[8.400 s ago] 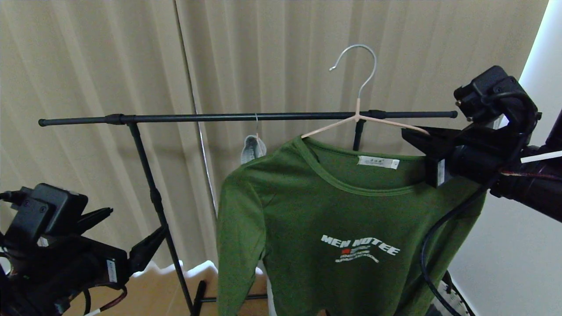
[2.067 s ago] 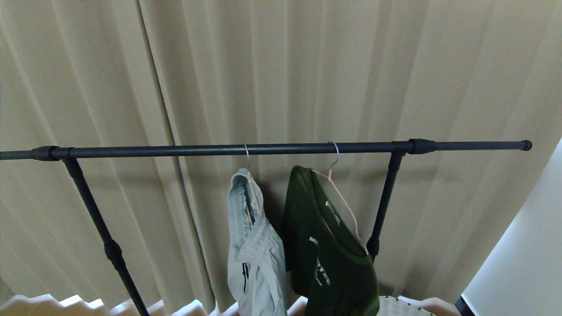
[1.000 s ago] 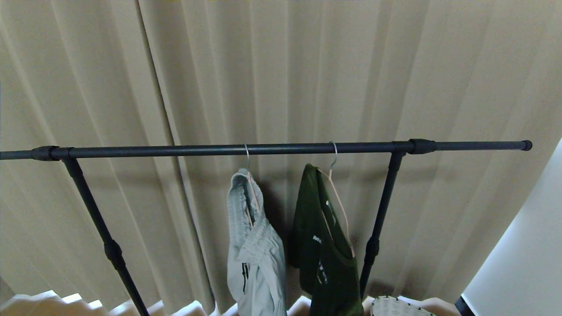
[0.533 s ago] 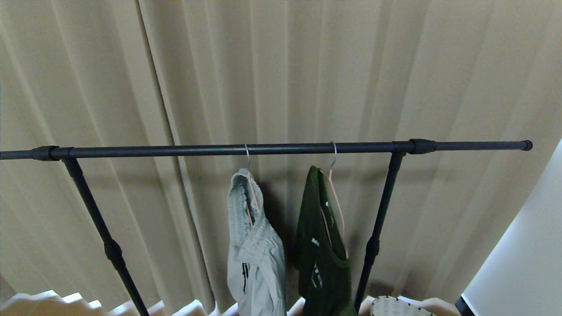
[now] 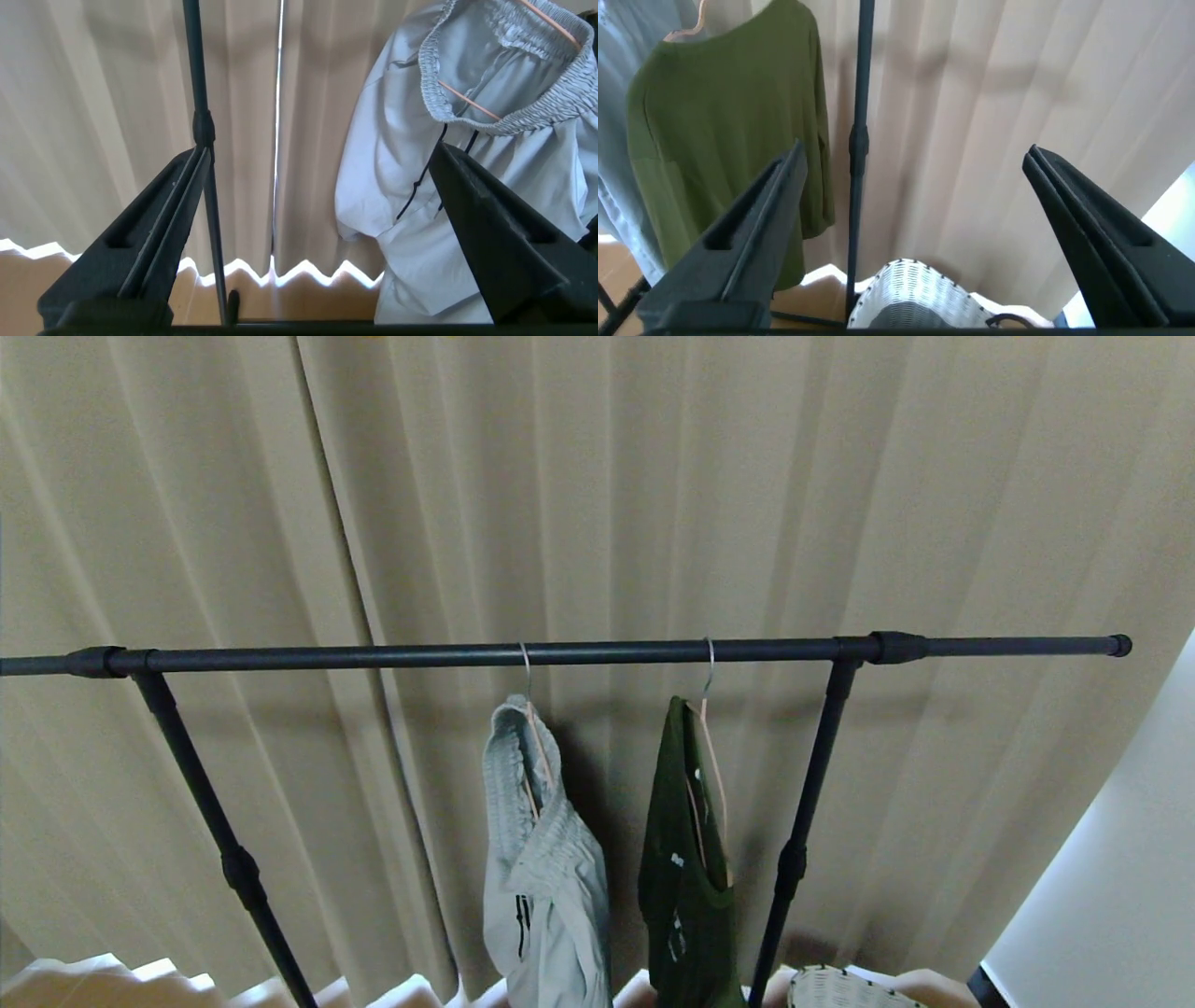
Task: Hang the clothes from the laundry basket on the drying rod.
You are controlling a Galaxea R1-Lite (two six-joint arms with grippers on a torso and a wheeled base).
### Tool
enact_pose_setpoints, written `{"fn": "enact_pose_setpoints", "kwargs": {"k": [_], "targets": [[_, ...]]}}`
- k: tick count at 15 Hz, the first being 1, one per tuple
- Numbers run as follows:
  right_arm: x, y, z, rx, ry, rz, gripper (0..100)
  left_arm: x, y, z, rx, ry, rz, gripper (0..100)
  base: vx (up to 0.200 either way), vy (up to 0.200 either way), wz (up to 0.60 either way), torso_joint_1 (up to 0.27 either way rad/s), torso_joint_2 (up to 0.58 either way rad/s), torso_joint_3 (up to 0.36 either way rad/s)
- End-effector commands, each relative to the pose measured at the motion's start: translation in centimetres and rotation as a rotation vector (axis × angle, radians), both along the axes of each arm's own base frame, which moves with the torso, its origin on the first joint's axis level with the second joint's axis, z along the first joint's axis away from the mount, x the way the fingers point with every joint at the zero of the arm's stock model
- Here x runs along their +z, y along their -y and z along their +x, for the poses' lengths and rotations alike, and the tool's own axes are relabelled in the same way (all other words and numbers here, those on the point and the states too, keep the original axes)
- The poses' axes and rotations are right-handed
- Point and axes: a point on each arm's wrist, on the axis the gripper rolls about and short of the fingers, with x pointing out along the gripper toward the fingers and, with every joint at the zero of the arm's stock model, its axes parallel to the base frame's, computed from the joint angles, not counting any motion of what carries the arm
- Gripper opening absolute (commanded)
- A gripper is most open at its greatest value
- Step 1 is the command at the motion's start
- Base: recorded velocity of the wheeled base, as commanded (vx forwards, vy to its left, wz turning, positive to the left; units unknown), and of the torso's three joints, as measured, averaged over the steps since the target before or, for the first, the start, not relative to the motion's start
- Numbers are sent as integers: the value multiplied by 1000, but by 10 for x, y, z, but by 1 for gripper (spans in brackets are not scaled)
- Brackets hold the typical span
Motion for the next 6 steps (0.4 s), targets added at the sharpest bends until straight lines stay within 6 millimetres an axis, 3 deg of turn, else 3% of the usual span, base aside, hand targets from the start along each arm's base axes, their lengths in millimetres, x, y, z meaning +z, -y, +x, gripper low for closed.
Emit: {"fn": "enact_pose_setpoints", "kwargs": {"k": [1,6], "targets": [[0,0,0,3,3,0,100,0,0,0,0,-2,-1,100,0,0,0,0,0,0],[0,0,0,0,3,1,100,0,0,0,0,-2,-1,100,0,0,0,0,0,0]]}}
